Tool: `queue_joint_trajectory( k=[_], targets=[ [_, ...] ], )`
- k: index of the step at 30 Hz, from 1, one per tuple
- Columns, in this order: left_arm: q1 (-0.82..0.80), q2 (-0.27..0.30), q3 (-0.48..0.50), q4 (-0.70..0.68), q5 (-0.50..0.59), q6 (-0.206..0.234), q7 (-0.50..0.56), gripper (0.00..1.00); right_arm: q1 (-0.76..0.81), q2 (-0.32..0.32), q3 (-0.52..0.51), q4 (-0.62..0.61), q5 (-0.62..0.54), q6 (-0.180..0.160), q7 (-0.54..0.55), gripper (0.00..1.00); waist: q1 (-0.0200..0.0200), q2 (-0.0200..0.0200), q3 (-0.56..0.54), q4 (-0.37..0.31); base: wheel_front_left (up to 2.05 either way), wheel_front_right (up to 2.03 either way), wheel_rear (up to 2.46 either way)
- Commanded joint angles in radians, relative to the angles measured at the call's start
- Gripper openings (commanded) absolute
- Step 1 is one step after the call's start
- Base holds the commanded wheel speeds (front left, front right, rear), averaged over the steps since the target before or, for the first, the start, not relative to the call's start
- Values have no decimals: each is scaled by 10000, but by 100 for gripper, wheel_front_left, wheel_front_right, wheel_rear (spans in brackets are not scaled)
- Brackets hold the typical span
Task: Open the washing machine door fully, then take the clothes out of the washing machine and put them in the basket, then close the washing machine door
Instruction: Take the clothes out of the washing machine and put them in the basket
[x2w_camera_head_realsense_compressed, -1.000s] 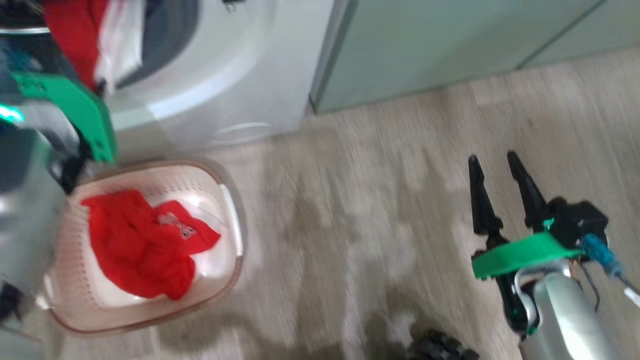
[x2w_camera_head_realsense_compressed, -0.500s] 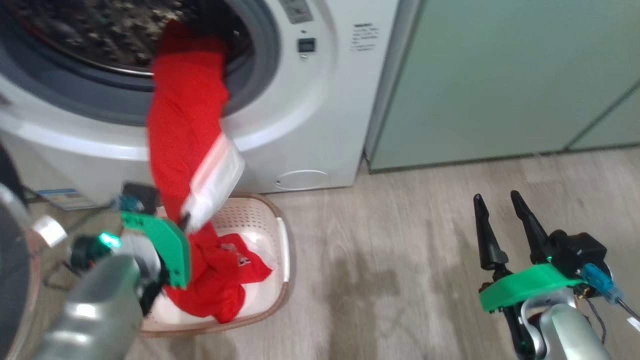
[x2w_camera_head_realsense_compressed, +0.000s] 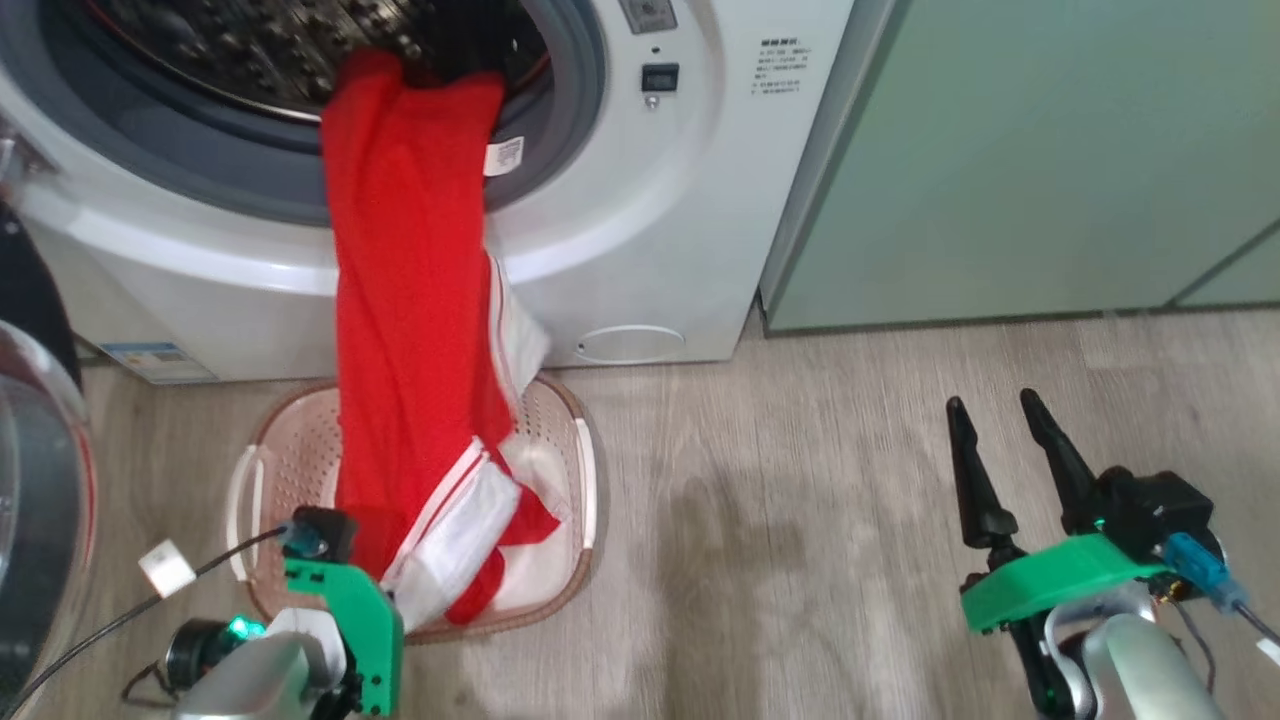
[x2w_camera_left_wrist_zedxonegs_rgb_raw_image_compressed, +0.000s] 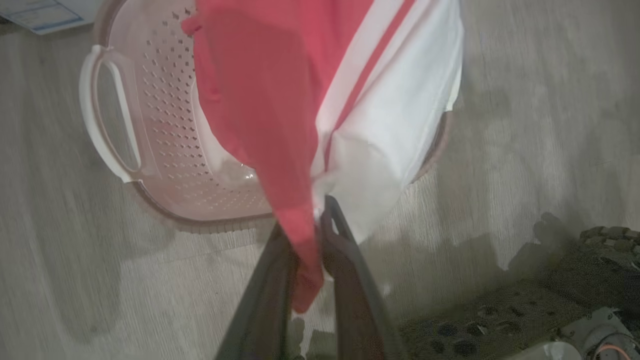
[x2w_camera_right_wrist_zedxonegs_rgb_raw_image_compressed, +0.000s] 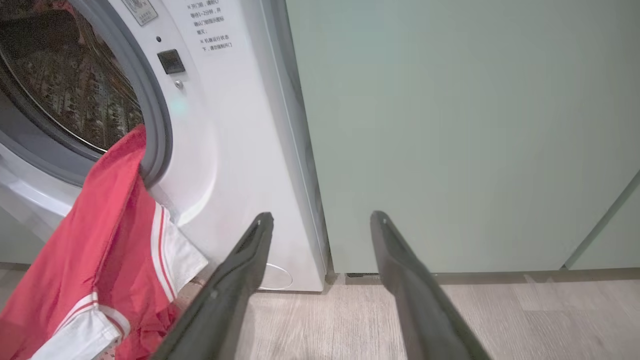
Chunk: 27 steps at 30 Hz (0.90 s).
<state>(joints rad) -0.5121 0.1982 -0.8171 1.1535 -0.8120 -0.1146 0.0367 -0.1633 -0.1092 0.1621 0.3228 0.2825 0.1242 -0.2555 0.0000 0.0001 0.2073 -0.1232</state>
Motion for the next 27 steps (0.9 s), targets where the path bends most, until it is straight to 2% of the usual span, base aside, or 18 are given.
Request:
queue_joint_trajectory(
  k=[1, 9, 14, 23, 27],
  targets=[
    [-182, 203, 297, 128, -177, -52, 75, 0, -245, -198, 203, -328, 30, 65, -63, 100, 0, -1, 214, -87, 0, 0, 0],
    [-438, 162, 456, 916, -642, -125, 778, 0, -669, -334, 174, -457, -5, 65, -63, 100, 0, -1, 1286, -393, 0, 0, 0],
    [-657, 255, 530, 1224, -814, 30, 1426, 0, -979, -406, 123, -585, -32, 65, -63, 100, 0, -1, 2063, -683, 0, 0, 0],
    [-1661, 415, 895, 1317, -905, 993, 81, 0, -1250, -514, -72, -809, -124, 65, -63, 100, 0, -1, 3086, -835, 0, 0, 0],
    [-1843, 419, 1000, 1339, -970, 1158, -307, 0, -1299, -550, -73, -832, -161, 65, -63, 100, 0, -1, 3201, -909, 0, 0, 0]
  ],
)
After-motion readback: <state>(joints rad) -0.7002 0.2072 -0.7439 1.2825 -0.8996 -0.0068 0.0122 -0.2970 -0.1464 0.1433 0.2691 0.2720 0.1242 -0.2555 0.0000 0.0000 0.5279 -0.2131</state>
